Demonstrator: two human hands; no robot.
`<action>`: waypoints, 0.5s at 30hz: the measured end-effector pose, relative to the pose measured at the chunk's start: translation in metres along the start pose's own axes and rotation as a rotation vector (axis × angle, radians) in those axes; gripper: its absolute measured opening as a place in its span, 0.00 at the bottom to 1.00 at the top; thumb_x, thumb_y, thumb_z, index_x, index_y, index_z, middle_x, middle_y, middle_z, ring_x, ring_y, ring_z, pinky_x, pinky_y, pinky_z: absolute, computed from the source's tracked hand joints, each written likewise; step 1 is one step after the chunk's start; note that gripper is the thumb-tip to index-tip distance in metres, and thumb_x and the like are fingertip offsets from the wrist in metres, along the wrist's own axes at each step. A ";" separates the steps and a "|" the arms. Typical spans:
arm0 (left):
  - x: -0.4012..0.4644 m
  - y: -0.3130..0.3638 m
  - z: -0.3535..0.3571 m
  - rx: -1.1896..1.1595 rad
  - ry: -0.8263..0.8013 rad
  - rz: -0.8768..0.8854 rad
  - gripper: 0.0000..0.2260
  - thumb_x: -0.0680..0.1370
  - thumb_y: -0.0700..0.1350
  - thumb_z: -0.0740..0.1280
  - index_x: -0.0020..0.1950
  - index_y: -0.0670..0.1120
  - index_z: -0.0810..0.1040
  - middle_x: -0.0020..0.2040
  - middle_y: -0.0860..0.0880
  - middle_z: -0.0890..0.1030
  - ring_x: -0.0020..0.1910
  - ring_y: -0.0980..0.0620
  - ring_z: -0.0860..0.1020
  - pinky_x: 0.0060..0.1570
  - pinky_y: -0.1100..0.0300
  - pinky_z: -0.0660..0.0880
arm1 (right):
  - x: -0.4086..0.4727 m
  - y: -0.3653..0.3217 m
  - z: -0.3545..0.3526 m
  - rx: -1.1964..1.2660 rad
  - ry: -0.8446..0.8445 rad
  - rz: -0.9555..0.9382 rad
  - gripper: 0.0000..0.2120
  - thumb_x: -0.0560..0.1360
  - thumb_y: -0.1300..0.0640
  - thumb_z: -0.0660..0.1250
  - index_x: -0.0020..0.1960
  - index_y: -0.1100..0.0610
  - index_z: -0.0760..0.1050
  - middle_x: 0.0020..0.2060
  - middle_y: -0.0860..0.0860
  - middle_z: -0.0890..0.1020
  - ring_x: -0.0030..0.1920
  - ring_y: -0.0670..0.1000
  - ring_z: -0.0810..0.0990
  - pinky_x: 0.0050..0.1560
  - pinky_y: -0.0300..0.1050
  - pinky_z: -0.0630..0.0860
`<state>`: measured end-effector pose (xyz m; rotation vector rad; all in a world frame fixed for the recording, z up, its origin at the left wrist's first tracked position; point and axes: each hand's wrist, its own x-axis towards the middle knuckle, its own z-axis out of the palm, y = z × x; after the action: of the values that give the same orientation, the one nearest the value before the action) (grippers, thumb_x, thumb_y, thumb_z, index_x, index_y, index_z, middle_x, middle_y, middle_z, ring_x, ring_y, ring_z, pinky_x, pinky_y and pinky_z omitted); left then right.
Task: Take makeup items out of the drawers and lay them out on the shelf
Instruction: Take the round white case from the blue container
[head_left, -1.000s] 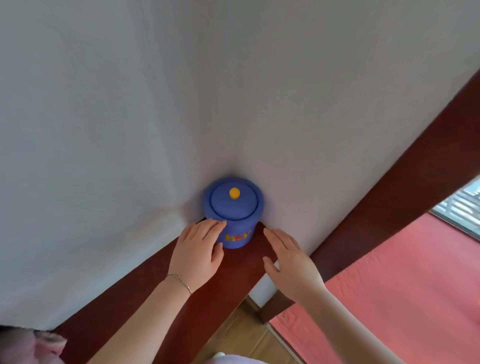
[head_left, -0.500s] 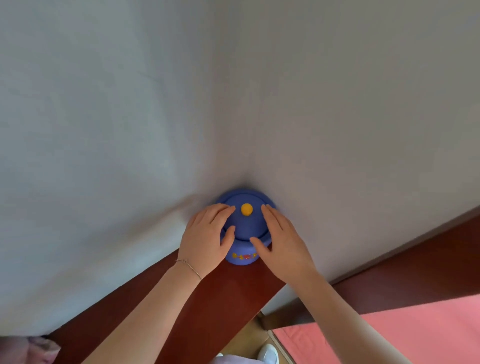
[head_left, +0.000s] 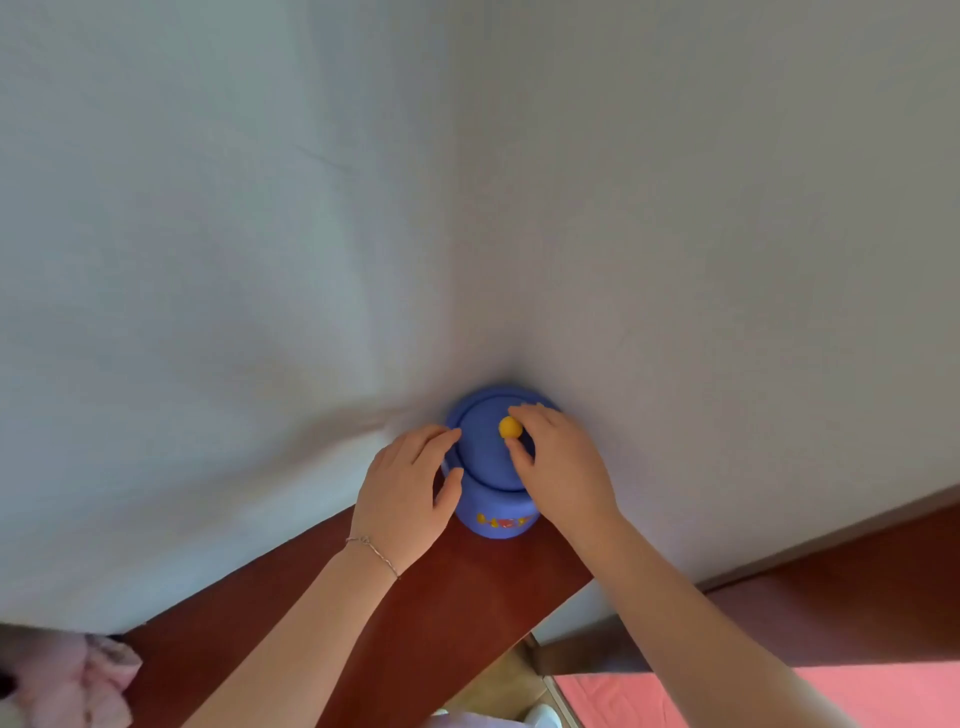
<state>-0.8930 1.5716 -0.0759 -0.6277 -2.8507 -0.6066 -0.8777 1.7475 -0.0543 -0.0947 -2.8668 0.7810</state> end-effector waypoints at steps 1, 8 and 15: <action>-0.002 -0.002 -0.001 0.009 -0.001 -0.008 0.19 0.73 0.52 0.58 0.58 0.47 0.79 0.53 0.50 0.81 0.49 0.49 0.82 0.50 0.58 0.78 | 0.000 0.001 -0.001 0.005 0.011 -0.010 0.11 0.77 0.58 0.64 0.56 0.60 0.77 0.54 0.55 0.82 0.56 0.57 0.78 0.55 0.51 0.74; -0.008 -0.008 -0.007 0.025 -0.054 -0.051 0.19 0.73 0.51 0.57 0.58 0.47 0.79 0.54 0.50 0.81 0.50 0.49 0.81 0.50 0.57 0.78 | 0.003 -0.004 -0.018 0.058 0.047 0.018 0.11 0.79 0.54 0.61 0.55 0.58 0.77 0.49 0.54 0.83 0.49 0.55 0.79 0.46 0.45 0.71; 0.011 0.001 -0.012 0.030 -0.093 0.005 0.20 0.73 0.52 0.57 0.59 0.46 0.78 0.53 0.49 0.81 0.50 0.48 0.82 0.49 0.56 0.79 | 0.004 -0.015 -0.060 0.360 0.207 0.134 0.12 0.78 0.51 0.64 0.58 0.54 0.78 0.52 0.48 0.83 0.53 0.47 0.79 0.53 0.42 0.74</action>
<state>-0.9019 1.5712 -0.0619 -0.6757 -2.9371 -0.5467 -0.8710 1.7645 0.0046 -0.3028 -2.5030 1.2213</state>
